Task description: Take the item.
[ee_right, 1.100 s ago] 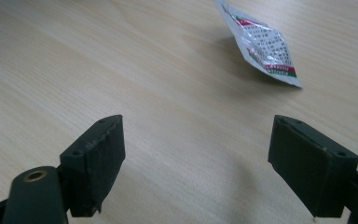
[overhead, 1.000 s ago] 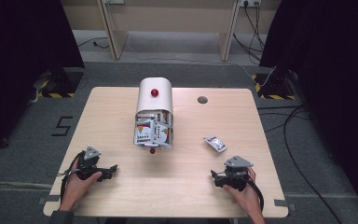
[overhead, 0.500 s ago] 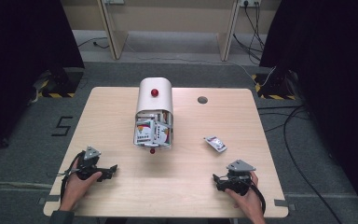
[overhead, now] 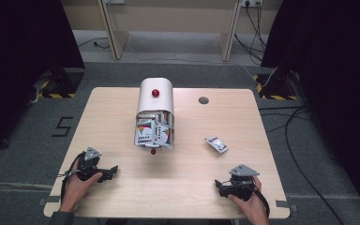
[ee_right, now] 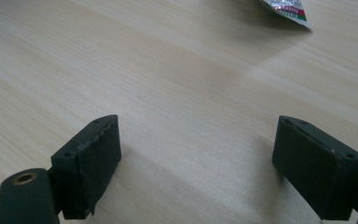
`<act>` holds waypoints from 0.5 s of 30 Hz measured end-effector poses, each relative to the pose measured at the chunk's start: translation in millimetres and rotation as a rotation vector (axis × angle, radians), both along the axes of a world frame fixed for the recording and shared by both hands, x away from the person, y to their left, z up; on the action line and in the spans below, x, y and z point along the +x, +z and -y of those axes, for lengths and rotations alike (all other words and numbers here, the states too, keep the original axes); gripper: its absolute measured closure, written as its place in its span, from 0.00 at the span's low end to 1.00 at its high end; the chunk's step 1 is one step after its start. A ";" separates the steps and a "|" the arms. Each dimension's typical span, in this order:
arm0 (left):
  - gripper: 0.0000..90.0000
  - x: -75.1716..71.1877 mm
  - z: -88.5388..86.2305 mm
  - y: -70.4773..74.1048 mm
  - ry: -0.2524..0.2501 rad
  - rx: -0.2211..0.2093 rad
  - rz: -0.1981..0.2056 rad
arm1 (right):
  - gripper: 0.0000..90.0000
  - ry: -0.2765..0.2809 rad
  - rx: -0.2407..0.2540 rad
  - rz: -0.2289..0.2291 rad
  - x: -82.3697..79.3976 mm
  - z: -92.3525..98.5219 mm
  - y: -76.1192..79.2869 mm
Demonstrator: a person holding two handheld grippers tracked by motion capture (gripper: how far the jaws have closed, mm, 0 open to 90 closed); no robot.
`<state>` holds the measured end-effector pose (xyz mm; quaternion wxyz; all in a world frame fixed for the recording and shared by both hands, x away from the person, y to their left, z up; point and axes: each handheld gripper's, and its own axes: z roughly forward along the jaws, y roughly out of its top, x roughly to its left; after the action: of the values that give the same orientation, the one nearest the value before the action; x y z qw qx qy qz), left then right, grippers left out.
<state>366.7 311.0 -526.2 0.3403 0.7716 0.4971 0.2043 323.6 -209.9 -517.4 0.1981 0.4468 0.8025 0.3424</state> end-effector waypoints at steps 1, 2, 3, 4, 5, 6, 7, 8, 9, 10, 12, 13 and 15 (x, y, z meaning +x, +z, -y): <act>0.00 0.0 0.0 0.0 0.000 0.000 0.000 | 0.17 0.001 0.001 -0.001 -1.0 0.3 0.0; 0.00 0.0 0.0 0.0 0.000 0.000 0.000 | 0.17 0.006 0.000 -0.003 -1.9 0.8 0.0; 0.00 -0.1 0.0 0.0 0.000 0.000 0.000 | 0.17 0.011 0.002 -0.005 -3.1 1.0 -0.1; 0.00 -0.2 0.0 0.0 0.000 0.000 0.000 | 0.17 0.015 0.001 -0.003 -3.8 1.4 -0.1; 0.00 -0.2 0.0 0.0 0.000 0.000 0.000 | 0.17 0.018 0.002 -0.004 -4.7 1.5 -0.1; 0.00 -0.2 0.0 0.0 0.000 0.000 0.000 | 0.16 0.019 0.002 -0.008 -5.8 1.7 0.0; 0.00 -0.2 0.0 0.0 0.000 0.000 0.000 | 0.15 0.031 0.001 -0.006 -6.9 2.5 -0.2; 0.00 -0.2 0.0 0.0 0.000 0.000 0.000 | 0.15 0.039 -0.001 -0.007 -7.8 3.2 -0.3; 0.00 -0.2 0.0 0.0 0.000 0.000 0.000 | 0.14 0.046 -0.002 -0.010 -8.5 3.7 -0.2; 0.00 -0.2 0.0 0.0 0.000 0.000 0.000 | 0.14 0.054 -0.003 -0.007 -9.2 4.5 -0.4; 0.00 -0.2 0.1 -0.1 0.000 -0.001 0.000 | 0.13 0.065 -0.003 -0.011 -10.9 6.0 -0.3; 0.00 -0.2 0.0 0.0 0.000 0.000 0.000 | 0.13 0.068 -0.004 -0.011 -11.5 6.4 -0.4; 0.00 -0.2 0.0 0.0 0.000 0.000 0.000 | 0.12 0.072 -0.003 -0.011 -12.8 7.1 -0.5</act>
<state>366.5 310.9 -526.2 0.3405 0.7714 0.4972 0.2045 310.8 -216.9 -518.0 0.1819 0.4193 0.8196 0.3454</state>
